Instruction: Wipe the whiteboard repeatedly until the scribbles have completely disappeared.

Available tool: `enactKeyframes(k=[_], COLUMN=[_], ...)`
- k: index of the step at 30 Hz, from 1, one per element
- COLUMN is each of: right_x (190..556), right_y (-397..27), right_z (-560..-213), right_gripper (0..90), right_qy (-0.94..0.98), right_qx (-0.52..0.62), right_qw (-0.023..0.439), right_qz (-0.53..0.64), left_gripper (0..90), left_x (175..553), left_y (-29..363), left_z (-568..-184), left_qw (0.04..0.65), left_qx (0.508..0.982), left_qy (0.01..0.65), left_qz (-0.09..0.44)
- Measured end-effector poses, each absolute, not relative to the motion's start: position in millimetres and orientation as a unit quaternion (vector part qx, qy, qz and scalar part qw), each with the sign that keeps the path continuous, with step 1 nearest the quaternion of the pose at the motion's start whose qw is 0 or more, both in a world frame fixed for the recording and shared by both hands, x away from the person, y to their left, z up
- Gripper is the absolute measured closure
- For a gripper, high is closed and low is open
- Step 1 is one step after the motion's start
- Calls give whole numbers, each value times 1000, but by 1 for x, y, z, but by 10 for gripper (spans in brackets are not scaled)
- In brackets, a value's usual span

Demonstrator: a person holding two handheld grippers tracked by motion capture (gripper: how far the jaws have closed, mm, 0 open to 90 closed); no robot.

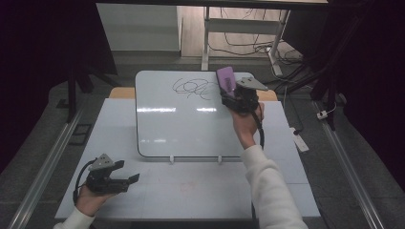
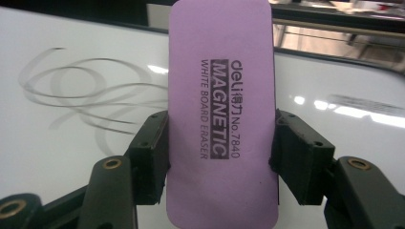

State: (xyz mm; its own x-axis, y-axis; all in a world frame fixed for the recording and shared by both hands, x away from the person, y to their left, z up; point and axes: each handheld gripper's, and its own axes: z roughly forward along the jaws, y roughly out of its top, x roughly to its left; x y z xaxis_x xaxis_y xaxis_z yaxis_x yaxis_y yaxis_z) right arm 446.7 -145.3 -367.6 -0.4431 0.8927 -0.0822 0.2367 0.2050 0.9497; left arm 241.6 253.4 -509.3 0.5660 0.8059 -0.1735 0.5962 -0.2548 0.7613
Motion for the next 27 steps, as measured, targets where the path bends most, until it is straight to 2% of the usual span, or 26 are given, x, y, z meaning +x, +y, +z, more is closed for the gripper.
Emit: enactKeyframes(k=[7, 9, 11, 16, 20, 24, 27], right_x=[436, 434, 435, 443, 450, 448, 445], right_y=[-84, -77, -82, -123, -156, -150, -131], right_z=[-382, -383, -382, -371, -365, -366, -373], right_gripper=[408, 407, 407, 407, 407, 407, 408], right_qy=[736, 744, 745, 715, 687, 687, 693], right_qx=[348, 336, 334, 370, 408, 408, 399], right_qw=[309, 316, 307, 357, 361, 364, 345], right_qz=[492, 484, 488, 473, 481, 478, 491], left_gripper=[170, 170, 170, 170, 171, 170, 170], left_x=[241, 241, 241, 241, 242, 242, 242], left_y=[253, 253, 254, 254, 253, 253, 253], left_z=[-509, -509, -509, -509, -509, -509, -510], left_qw=[414, 414, 415, 416, 415, 414, 413], left_qx=[783, 784, 783, 782, 783, 784, 785], left_qy=[446, 446, 446, 446, 446, 445, 445], left_qz=[127, 127, 127, 127, 127, 126, 126])
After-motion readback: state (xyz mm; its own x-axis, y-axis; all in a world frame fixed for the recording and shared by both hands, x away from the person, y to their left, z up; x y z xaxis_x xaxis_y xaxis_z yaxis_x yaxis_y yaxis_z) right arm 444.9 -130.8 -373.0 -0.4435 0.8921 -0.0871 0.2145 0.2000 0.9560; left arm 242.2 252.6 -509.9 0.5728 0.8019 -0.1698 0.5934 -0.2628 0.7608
